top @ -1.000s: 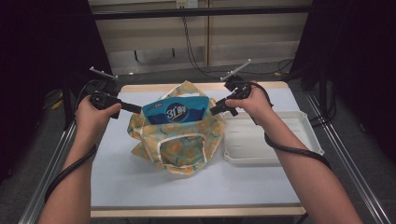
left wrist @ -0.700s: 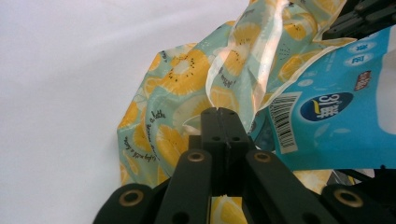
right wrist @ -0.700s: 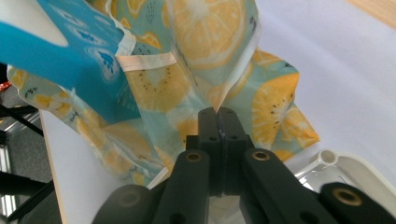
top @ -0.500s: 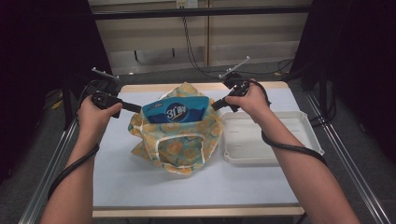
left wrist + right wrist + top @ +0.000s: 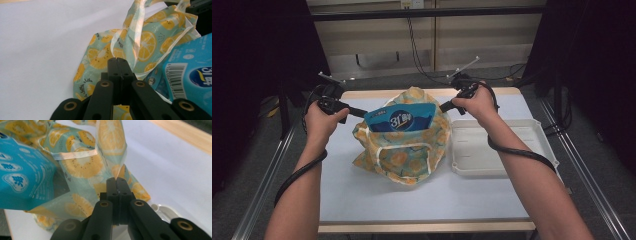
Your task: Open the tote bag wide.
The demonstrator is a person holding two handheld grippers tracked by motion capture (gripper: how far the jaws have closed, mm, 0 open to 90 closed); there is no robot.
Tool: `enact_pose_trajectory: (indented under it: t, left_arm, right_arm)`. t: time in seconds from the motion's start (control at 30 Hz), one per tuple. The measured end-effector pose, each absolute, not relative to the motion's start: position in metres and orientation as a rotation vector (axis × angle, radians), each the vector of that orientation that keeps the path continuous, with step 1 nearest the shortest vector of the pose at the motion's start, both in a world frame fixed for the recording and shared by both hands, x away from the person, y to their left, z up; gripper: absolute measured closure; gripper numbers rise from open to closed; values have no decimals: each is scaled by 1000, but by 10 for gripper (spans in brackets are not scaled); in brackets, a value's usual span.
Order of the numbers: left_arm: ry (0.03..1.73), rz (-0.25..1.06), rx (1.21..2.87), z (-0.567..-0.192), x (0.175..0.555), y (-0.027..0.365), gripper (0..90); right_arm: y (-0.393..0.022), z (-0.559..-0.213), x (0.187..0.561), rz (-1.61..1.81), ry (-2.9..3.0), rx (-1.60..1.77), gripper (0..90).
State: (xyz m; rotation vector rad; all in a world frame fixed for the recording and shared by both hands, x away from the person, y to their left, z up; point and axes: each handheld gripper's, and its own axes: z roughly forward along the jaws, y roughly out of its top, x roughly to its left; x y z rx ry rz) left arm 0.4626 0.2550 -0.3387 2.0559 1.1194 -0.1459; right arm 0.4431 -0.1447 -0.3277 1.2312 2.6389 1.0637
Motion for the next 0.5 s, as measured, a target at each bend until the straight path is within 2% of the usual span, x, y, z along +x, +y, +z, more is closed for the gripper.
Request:
enact_pose_trajectory:
  t: [0.5]
  left_arm:
    - [1124,-171,2063,-354,472,256,900]
  right_arm:
    - [-141,-337,454,1057,2614,1261,900]
